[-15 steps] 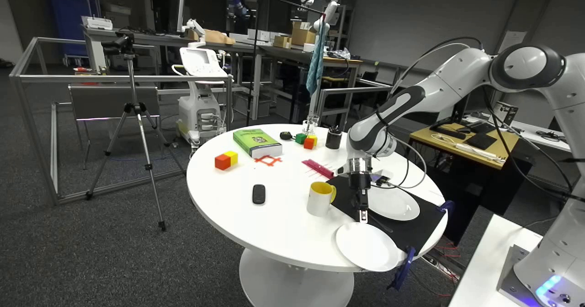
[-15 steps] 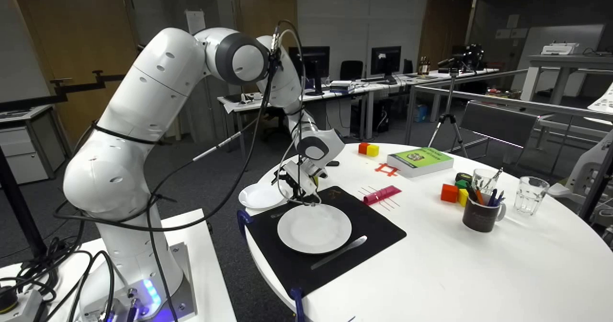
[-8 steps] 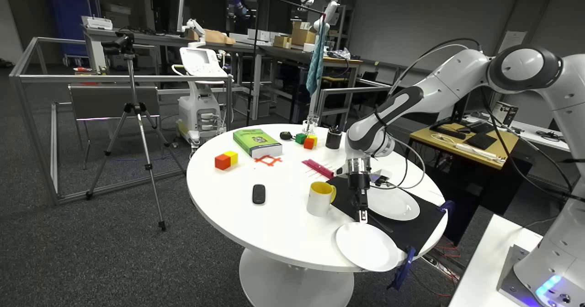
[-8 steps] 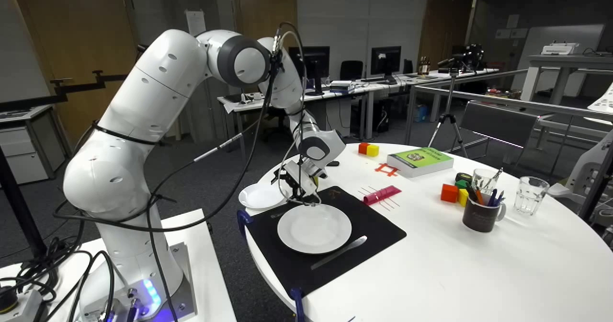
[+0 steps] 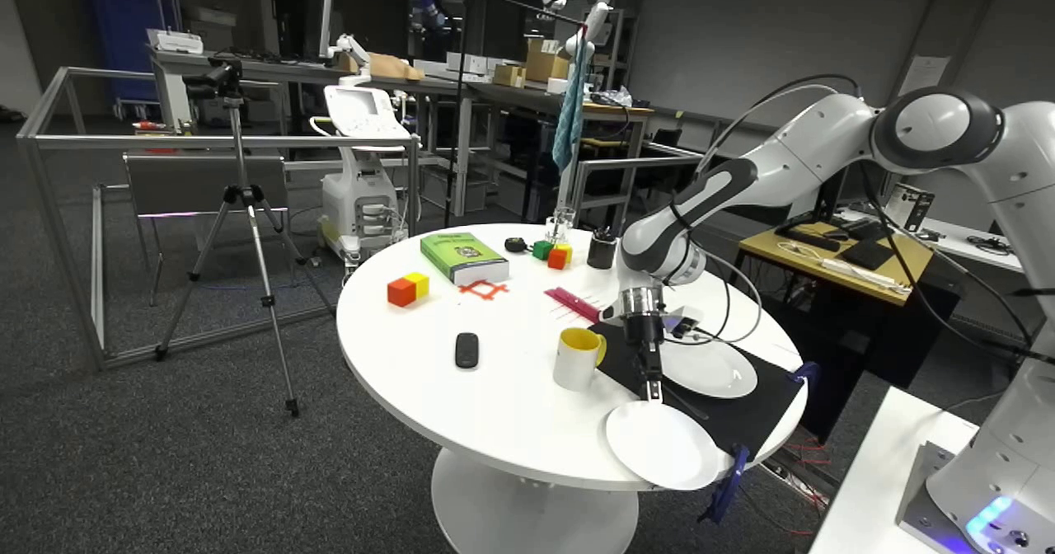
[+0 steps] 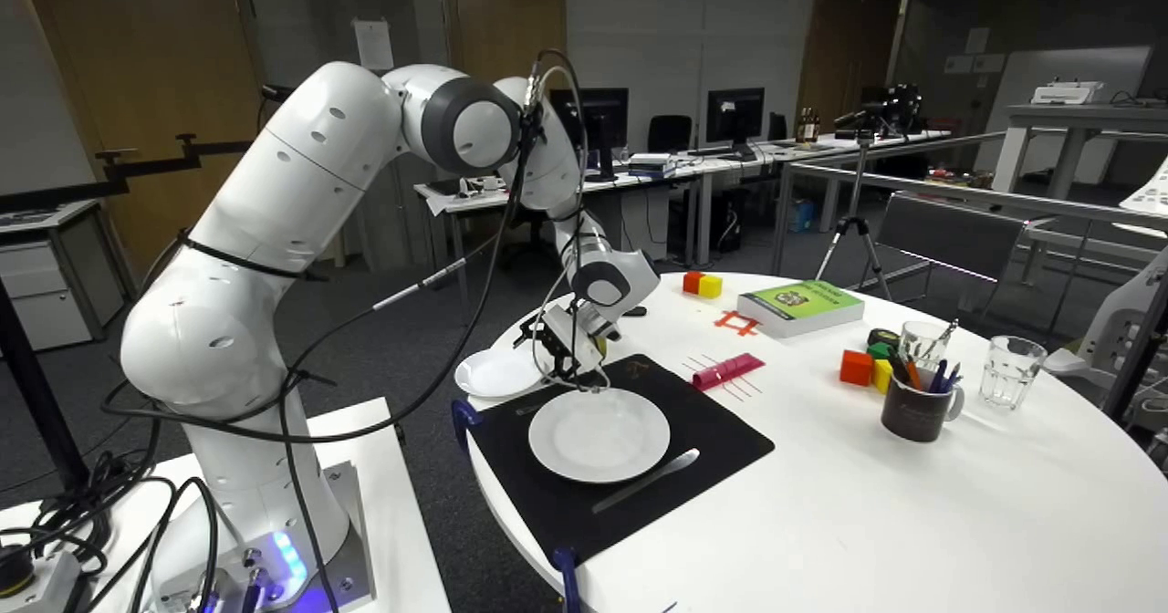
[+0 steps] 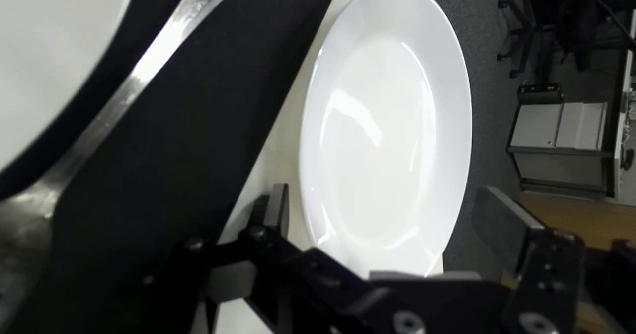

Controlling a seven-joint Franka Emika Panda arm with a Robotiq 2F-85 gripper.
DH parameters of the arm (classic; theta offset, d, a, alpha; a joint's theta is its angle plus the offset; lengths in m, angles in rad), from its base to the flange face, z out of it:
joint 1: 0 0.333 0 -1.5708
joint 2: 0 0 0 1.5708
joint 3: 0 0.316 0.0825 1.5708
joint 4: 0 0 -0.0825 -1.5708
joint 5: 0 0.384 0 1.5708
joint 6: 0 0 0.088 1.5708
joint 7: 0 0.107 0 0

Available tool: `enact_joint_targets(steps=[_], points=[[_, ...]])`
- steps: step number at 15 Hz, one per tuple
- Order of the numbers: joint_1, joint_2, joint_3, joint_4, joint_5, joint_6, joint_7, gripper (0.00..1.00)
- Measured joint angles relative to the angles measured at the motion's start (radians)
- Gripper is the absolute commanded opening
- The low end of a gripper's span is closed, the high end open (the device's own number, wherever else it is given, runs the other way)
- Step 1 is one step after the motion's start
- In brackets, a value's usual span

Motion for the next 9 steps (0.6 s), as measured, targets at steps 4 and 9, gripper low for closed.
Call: enact_joint_targets(steps=[4, 9], points=[[0.0, 0.02, 0.008, 0.024, 0.0, -0.031, 0.0, 1.0], [0.004, 0.048, 0.009, 0.057, 0.0, -0.053, 0.0, 0.51]])
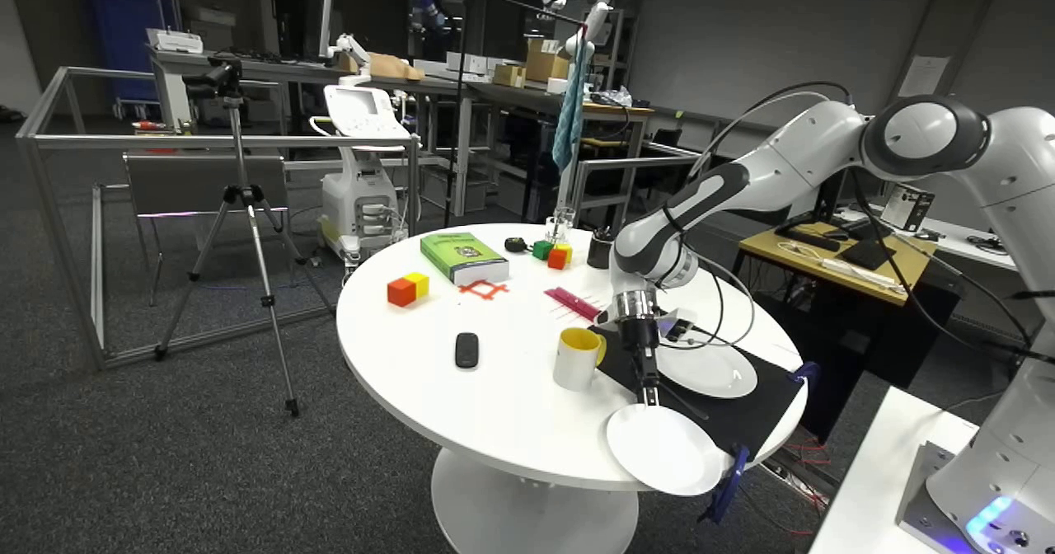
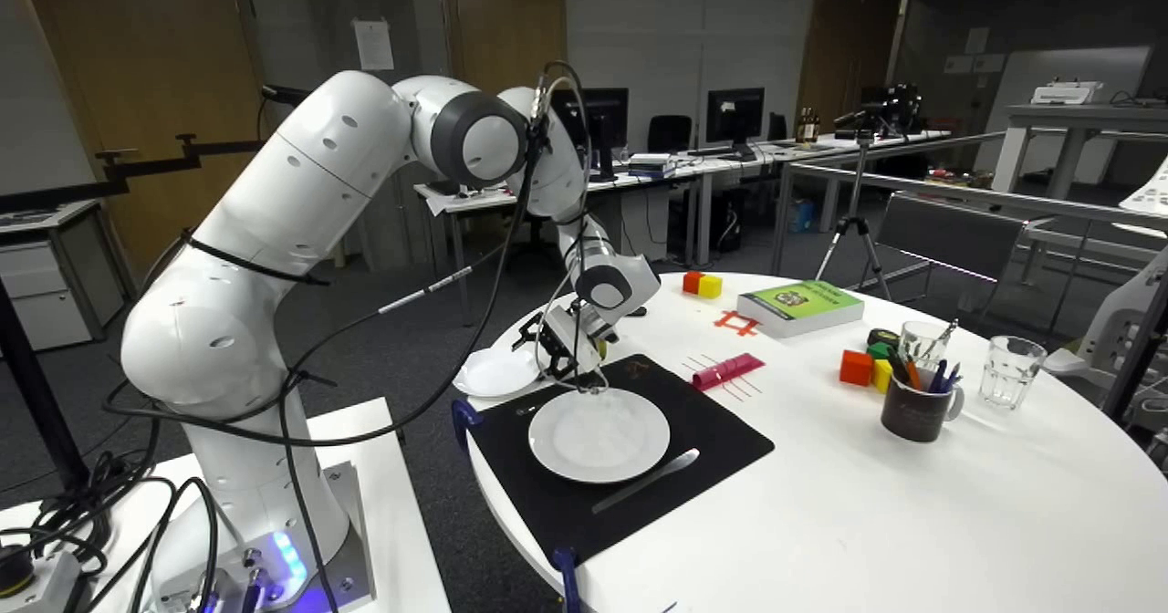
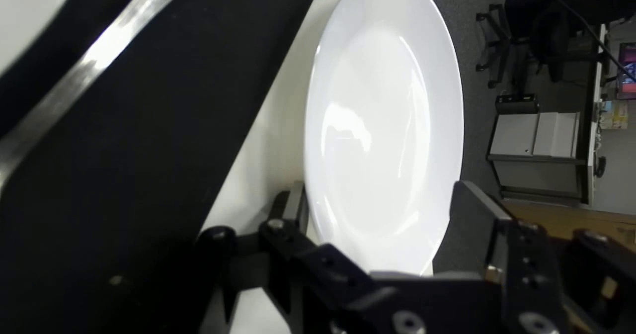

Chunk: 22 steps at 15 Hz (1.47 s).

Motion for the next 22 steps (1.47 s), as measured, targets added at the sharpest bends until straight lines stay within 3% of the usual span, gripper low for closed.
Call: enact_joint_targets(steps=[6, 7, 22], points=[[0.009, 0.027, 0.0, 0.024, -0.001, -0.02, 0.0, 0.05], [0.009, 0.027, 0.0, 0.025, -0.001, -0.02, 0.0, 0.0], [0.003, 0.023, 0.0, 0.049, -0.001, -0.028, -0.004, 0.01]])
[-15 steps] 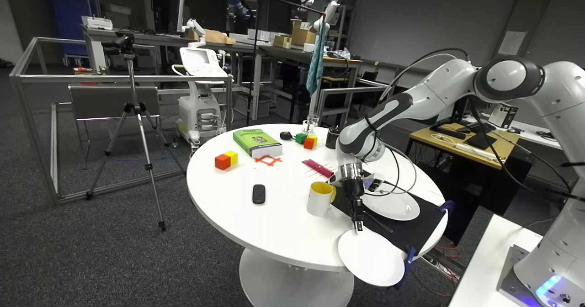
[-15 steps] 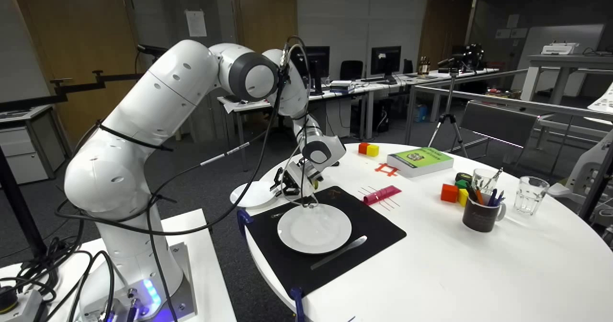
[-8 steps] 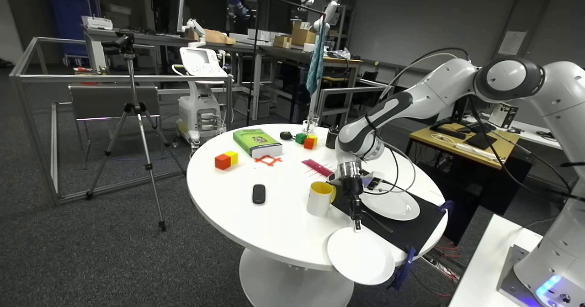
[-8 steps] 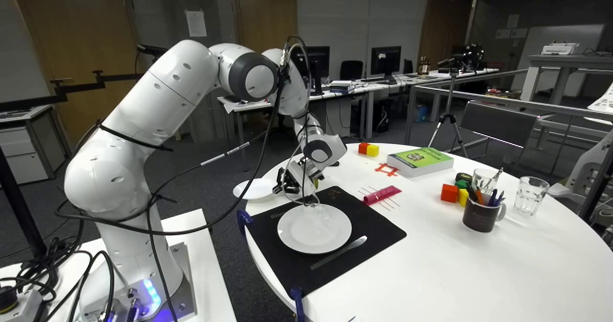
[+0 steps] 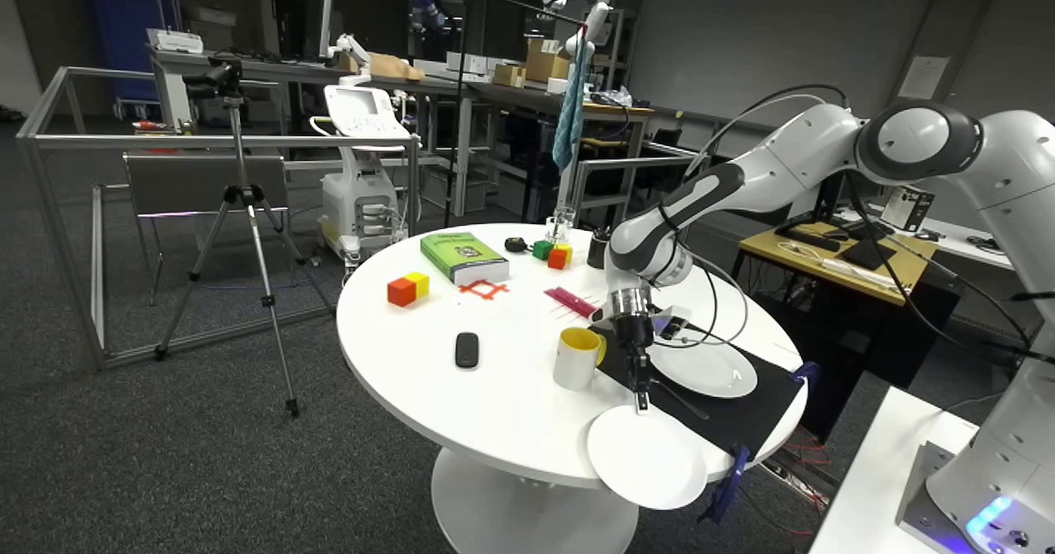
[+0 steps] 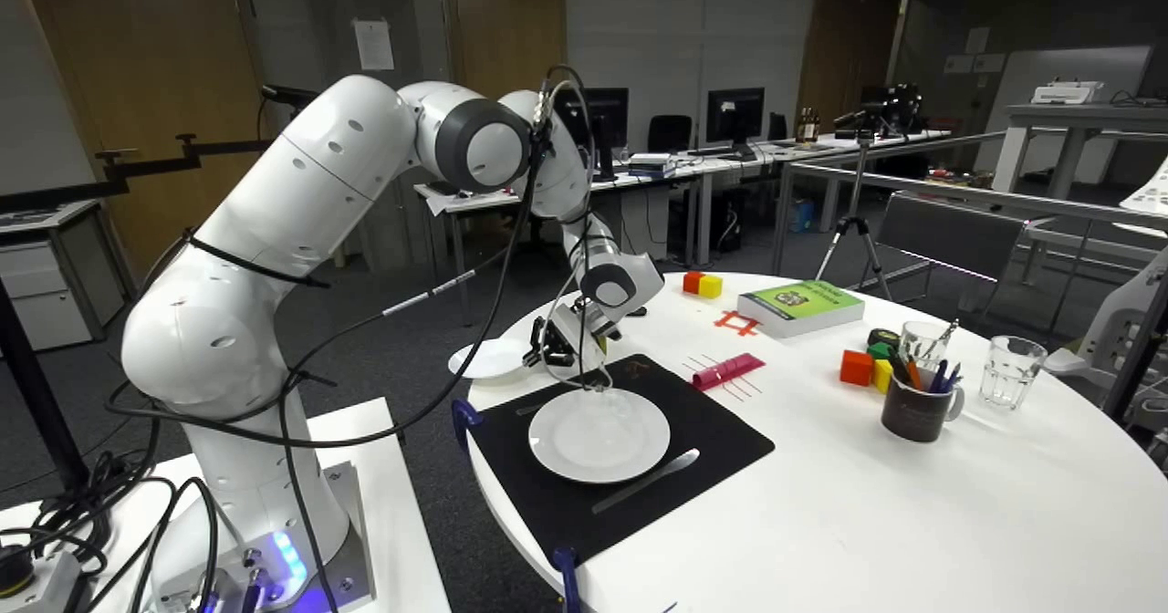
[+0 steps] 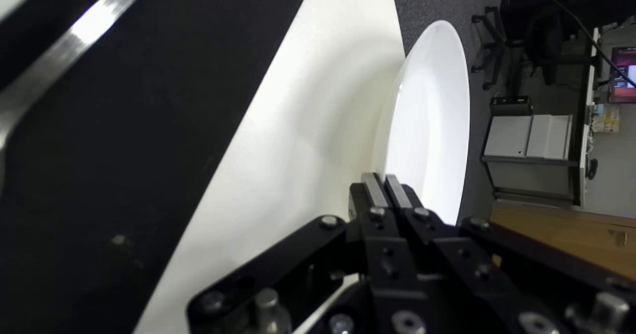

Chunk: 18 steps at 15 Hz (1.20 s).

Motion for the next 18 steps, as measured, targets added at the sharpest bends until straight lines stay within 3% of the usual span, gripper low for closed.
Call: enact_joint_targets(steps=[12, 18], points=[[-0.037, -0.174, 0.0, -0.027, 0.013, 0.0, -0.024, 0.01], [-0.068, -0.307, -0.006, -0.11, 0.096, 0.0, -0.064, 0.01]])
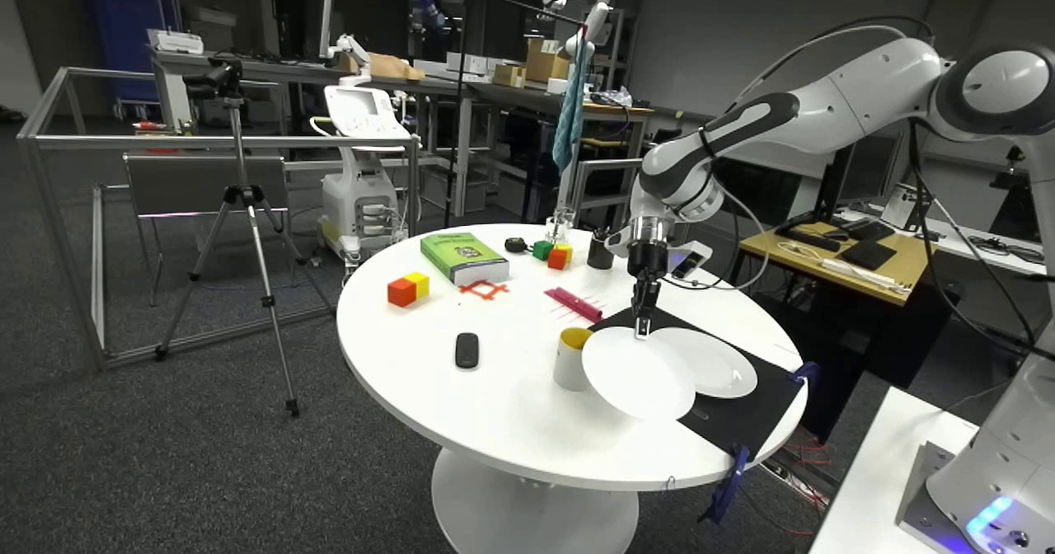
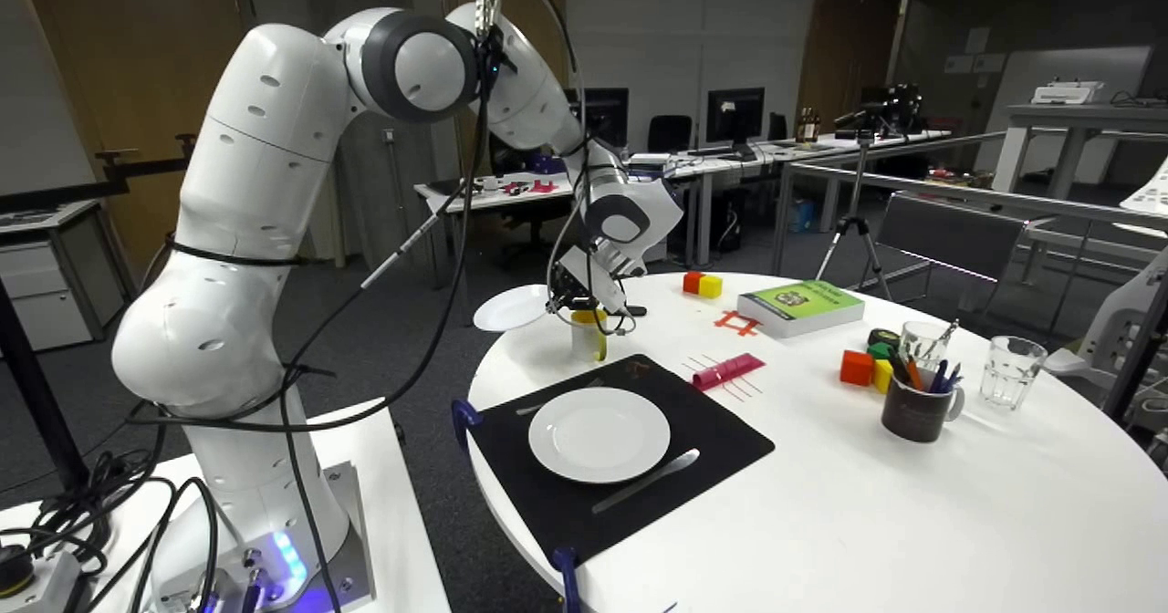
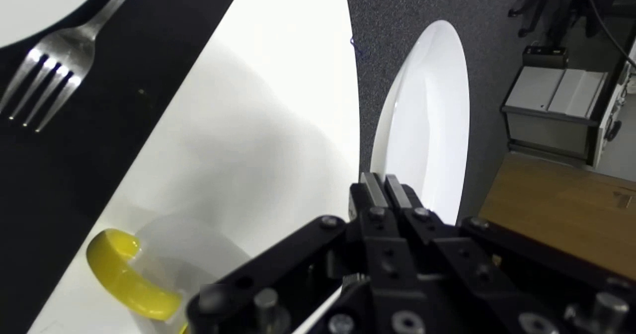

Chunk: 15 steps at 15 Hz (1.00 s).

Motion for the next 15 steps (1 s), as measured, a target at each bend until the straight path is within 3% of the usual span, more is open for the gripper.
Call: enact_joint_targets(steps=[7, 15], points=[[-0.027, -0.135, -0.09, -0.108, 0.122, 0.0, -0.017, 0.01], [-0.036, -0.266, -0.231, -0.228, 0.145, 0.001, -0.011, 0.01]])
